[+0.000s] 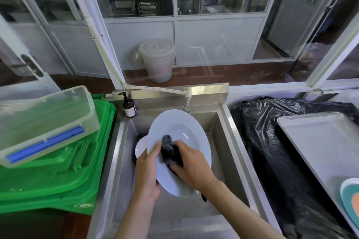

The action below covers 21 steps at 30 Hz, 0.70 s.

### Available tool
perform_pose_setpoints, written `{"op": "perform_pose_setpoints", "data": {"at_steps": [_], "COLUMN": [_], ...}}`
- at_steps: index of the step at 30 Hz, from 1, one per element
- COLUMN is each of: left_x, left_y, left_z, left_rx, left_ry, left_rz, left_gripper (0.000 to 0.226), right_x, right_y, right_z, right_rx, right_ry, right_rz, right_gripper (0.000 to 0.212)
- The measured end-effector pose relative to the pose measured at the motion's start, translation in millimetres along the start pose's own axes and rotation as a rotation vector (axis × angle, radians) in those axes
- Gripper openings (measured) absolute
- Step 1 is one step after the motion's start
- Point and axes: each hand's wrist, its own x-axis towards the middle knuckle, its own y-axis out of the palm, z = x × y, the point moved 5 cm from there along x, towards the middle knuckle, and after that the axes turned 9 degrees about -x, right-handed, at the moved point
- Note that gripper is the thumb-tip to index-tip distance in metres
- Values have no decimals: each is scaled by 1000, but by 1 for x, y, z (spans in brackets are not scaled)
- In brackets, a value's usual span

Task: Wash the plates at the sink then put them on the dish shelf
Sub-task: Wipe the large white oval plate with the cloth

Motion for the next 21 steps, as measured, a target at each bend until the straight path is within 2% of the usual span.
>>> {"op": "perform_pose_setpoints", "data": {"at_steps": [2,6,7,9,12,14,16,18,21], "left_x": [-2,-10,-10,-7,-1,-1,-3,-5,-5], "left_y": [-3,1,3,2,-4,-6,-6,-5,-4], "left_z": [-1,-2,-4,-8,-11,-11,-11,-12,-16], "left_rx": [26,55,57,57,29,41,66,74,55], "left_ry": [-1,6,12,32,32,32,54,75,98], "left_rz": [14,59,59,44,17,17,33,44,40], "left_gripper": [25,24,23,21,24,25,21,18,19], "right_x": [6,31,32,29,20,25,36,45,40], "right_y": [-3,-13,-13,-11,-9,-8,-9,-11,-6], "right_z": [-3,-20,-20,-13,4,4,-7,-21,-29], "right_rx": [-27,18,26,42,74,17,-64,-190,-311], "right_ry": [-39,209,223,133,-81,-114,-35,94,234], "right_rz": [11,-128,-131,-24,223,214,95,21,37], "right_gripper": [32,21,21,21,28,25,27,38,42]}}
